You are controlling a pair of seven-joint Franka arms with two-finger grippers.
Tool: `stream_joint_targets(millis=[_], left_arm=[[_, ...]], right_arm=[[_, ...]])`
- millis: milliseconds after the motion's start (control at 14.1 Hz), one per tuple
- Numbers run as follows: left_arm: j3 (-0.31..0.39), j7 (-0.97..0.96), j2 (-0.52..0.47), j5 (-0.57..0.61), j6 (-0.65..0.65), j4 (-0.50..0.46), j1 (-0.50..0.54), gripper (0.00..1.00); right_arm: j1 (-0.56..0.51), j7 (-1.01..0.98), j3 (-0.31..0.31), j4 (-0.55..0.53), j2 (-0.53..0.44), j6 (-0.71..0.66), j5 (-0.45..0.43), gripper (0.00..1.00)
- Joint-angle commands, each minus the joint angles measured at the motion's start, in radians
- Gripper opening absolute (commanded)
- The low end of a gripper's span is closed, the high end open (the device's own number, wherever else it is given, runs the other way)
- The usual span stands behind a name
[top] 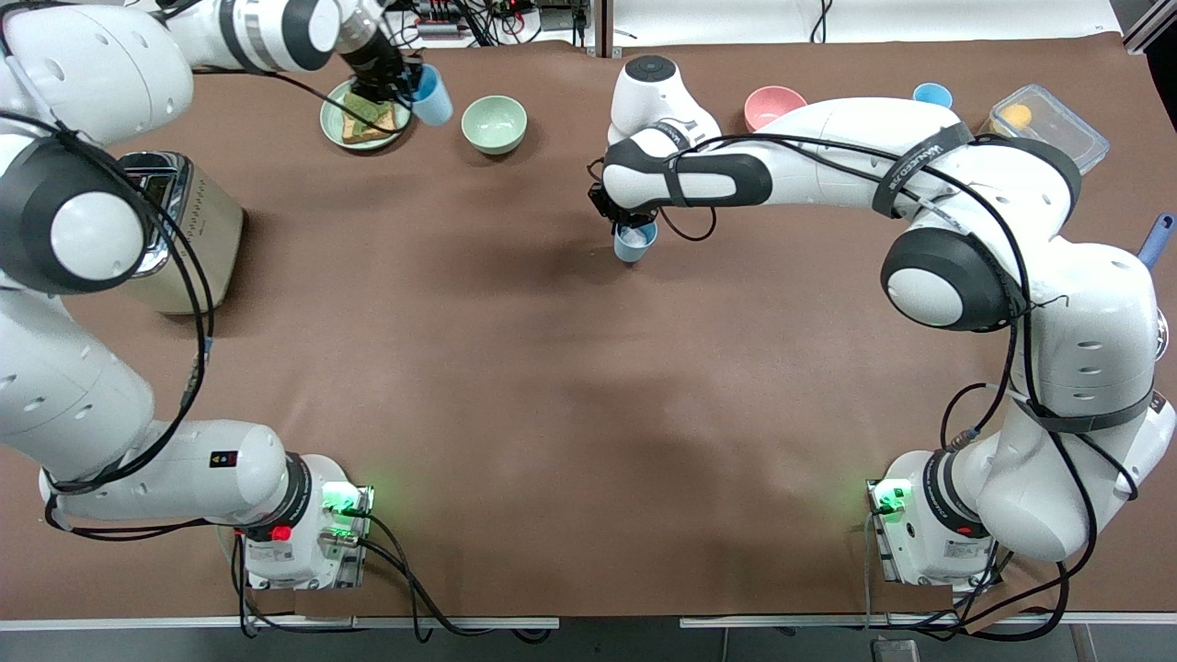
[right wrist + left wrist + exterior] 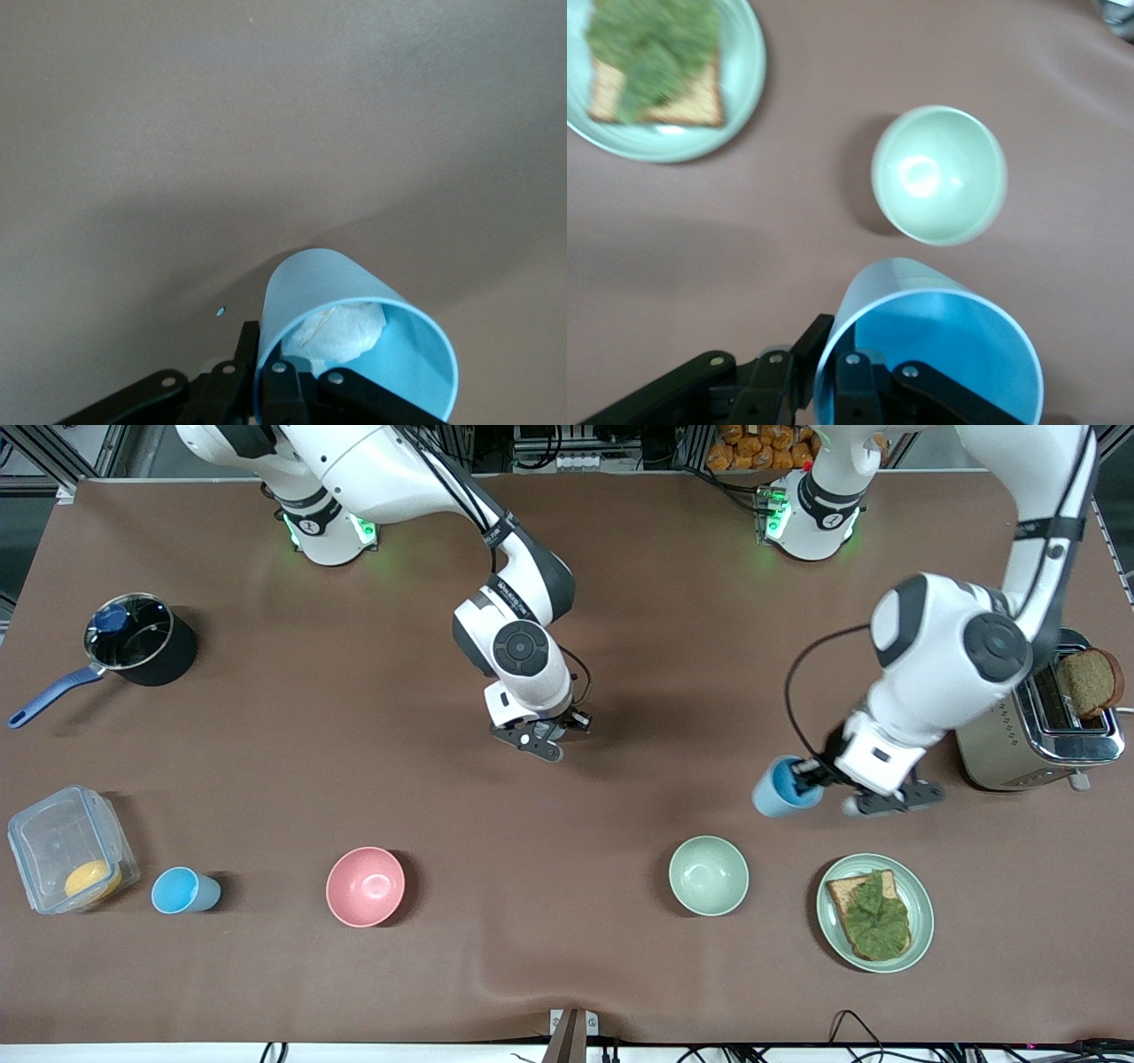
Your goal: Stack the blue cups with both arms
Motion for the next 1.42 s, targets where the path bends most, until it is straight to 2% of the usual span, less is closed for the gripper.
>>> stream_joint_targets(millis=[0, 213, 355, 497, 781, 1065, 1348], left_arm=[[-0.095, -0.109, -0.02, -0.005, -0.019, -0.006, 0.007, 0.0], [-0.14, -0.156, -0.008, -0.005, -0.019, 0.029, 0.0, 0.0], [-0.158, -0.173, -0.009, -0.003, -0.019, 0.029, -0.002, 0.0], [-0.162, -0.199, -0.009, -0.002, -0.02, 0.025, -0.023, 0.0], [-0.162, -0.273, -0.008, 0.03, -0.028, 0.023, -0.112, 0.0], [-0.162, -0.413, 0.073, 0.147, -0.027, 0.055, -0.247, 0.0], [-0.157, -0.557, 0.182, 0.255, -0.027, 0.119, -0.347, 0.0]], right_arm=[[0.016, 0.015, -0.01, 0.027, 0.016, 0.005, 0.008, 1.0], [0.006, 0.009, -0.013, 0.079, 0.004, -0.061, 0.005, 1.0], [-0.029, -0.004, -0.018, 0.165, -0.009, -0.22, 0.005, 1.0], [-0.101, -0.026, -0.004, 0.229, -0.016, -0.317, 0.017, 1.0], [-0.189, -0.154, -0.01, 0.242, -0.094, -0.398, 0.017, 1.0], [-0.338, -0.405, -0.01, 0.242, -0.179, -0.486, 0.015, 1.0], [-0.503, -0.811, -0.019, 0.234, -0.24, -0.595, -0.003, 1.0]])
